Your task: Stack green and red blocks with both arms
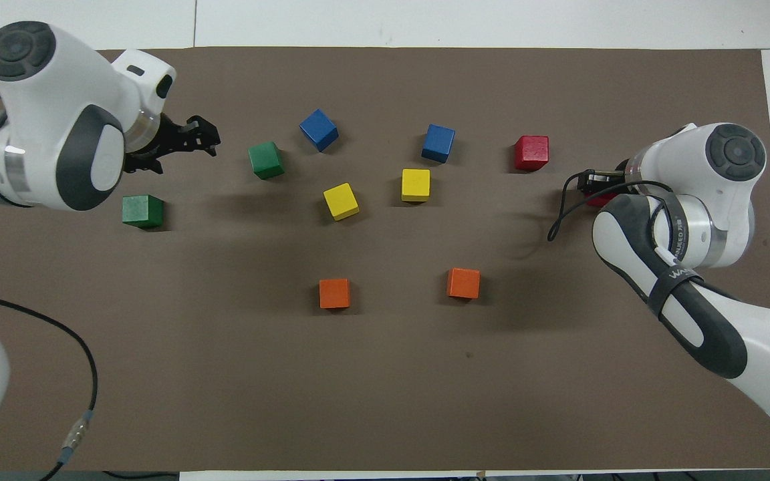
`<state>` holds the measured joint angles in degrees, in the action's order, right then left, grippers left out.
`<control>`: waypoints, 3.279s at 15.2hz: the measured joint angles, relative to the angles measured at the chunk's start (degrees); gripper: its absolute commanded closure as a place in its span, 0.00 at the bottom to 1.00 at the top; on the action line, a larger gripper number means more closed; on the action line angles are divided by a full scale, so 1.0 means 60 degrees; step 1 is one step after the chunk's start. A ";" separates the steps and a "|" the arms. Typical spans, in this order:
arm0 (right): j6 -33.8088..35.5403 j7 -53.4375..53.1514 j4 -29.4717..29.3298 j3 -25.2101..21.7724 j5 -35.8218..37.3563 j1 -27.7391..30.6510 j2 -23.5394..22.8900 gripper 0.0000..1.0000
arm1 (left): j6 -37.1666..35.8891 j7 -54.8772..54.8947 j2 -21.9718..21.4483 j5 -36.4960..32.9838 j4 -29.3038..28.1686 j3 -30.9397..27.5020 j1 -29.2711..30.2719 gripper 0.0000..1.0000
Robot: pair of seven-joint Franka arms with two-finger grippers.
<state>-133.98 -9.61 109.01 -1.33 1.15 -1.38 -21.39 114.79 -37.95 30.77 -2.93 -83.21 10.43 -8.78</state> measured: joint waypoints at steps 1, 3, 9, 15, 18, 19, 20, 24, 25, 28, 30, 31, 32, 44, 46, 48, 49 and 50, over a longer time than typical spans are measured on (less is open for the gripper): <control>0.0777 -0.0026 -0.0517 0.0010 0.0000 -0.0047 0.0053 0.00 | 0.0194 -0.0286 0.0250 -0.0002 0.0077 -0.0003 -0.0140 0.00; 0.1993 -0.0199 -0.1575 0.0023 -0.0001 -0.0216 0.0199 0.00 | 0.0597 -0.0820 0.0524 -0.0002 0.0078 -0.0016 -0.0175 0.00; 0.2404 -0.1734 -0.2844 0.0054 -0.0004 -0.1539 -0.0297 0.00 | 0.1200 -0.1104 0.0766 -0.0809 0.0022 -0.0028 -0.0206 0.00; 0.2435 -0.1479 -0.4238 0.0027 0.0025 -0.1585 -0.1872 0.00 | 0.1928 -0.1102 0.0989 -0.0924 -0.0305 0.0001 -0.0282 0.00; 0.2192 -0.1138 -0.4445 0.0027 0.0069 -0.1586 -0.2271 0.00 | 0.2084 -0.1103 0.0990 -0.0944 -0.0449 0.0000 -0.0363 0.70; 0.2104 -0.1066 -0.4469 0.0027 0.0077 -0.1586 -0.2344 0.00 | 0.2101 -0.1103 0.0990 -0.0949 -0.0484 0.0000 -0.0371 1.00; 0.2005 -0.0936 -0.4484 0.0026 0.0080 -0.1586 -0.2393 0.00 | 0.2053 -0.1103 0.0989 -0.0950 -0.0488 -0.0004 -0.0371 1.00; 0.1564 -0.0562 -0.4493 0.0007 0.0080 -0.1582 -0.2476 0.00 | 0.0808 -0.1066 0.0937 -0.0961 -0.0112 -0.0041 -0.0354 1.00; 0.1487 -0.0541 -0.4484 0.0007 0.0080 -0.1582 -0.2508 0.00 | 0.0563 -0.0936 0.0832 -0.0961 -0.0019 -0.0046 -0.0333 1.00; 0.1104 -0.0407 -0.4351 0.0008 0.0080 -0.1583 -0.2664 0.00 | -0.0595 0.0317 0.0013 -0.0864 -0.0023 -0.0068 0.0080 1.00; 0.0965 -0.0392 -0.4318 0.0010 0.0080 -0.1584 -0.2769 0.00 | -0.1375 0.2132 -0.0719 -0.0638 -0.0214 -0.0088 0.0772 1.00; 0.0878 -0.0392 -0.4273 0.0010 0.0080 -0.1584 -0.2798 0.00 | -0.1647 0.3096 -0.1027 -0.0580 -0.0391 -0.0098 0.1196 1.00; 0.0746 -0.0392 -0.4170 0.0010 0.0079 -0.1584 -0.2809 0.00 | -0.1757 0.3962 -0.1281 -0.0524 -0.0630 -0.0110 0.1649 1.00; 0.0514 -0.0392 -0.3581 0.0015 0.0058 -0.1571 -0.2664 1.00 | 0.0409 0.5607 -0.1947 0.0060 -0.3258 -0.0118 0.2792 1.00; 0.0682 -0.0392 -0.3610 0.0011 0.0058 -0.1553 -0.2652 1.00 | 0.0413 0.5696 -0.2021 0.0066 -0.3325 -0.0121 0.2809 1.00; 0.1405 -0.0392 -0.3785 -0.0002 0.0061 -0.1440 -0.2578 1.00 | 0.0439 0.5737 -0.2061 0.0069 -0.3392 -0.0122 0.2813 1.00; 0.1897 -0.0373 -0.3939 -0.0005 0.0062 -0.1303 -0.2480 1.00 | 0.0464 0.5745 -0.2072 0.0071 -0.3424 -0.0122 0.2813 1.00; 0.2381 -0.0321 -0.4093 -0.0006 0.0062 -0.1132 -0.2339 1.00 | 0.0487 0.5754 -0.2076 0.0072 -0.3449 -0.0122 0.2814 1.00</control>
<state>-119.70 -11.54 84.45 -1.37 1.52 -8.17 -35.42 117.71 -3.43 18.31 -2.50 -103.90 9.70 8.10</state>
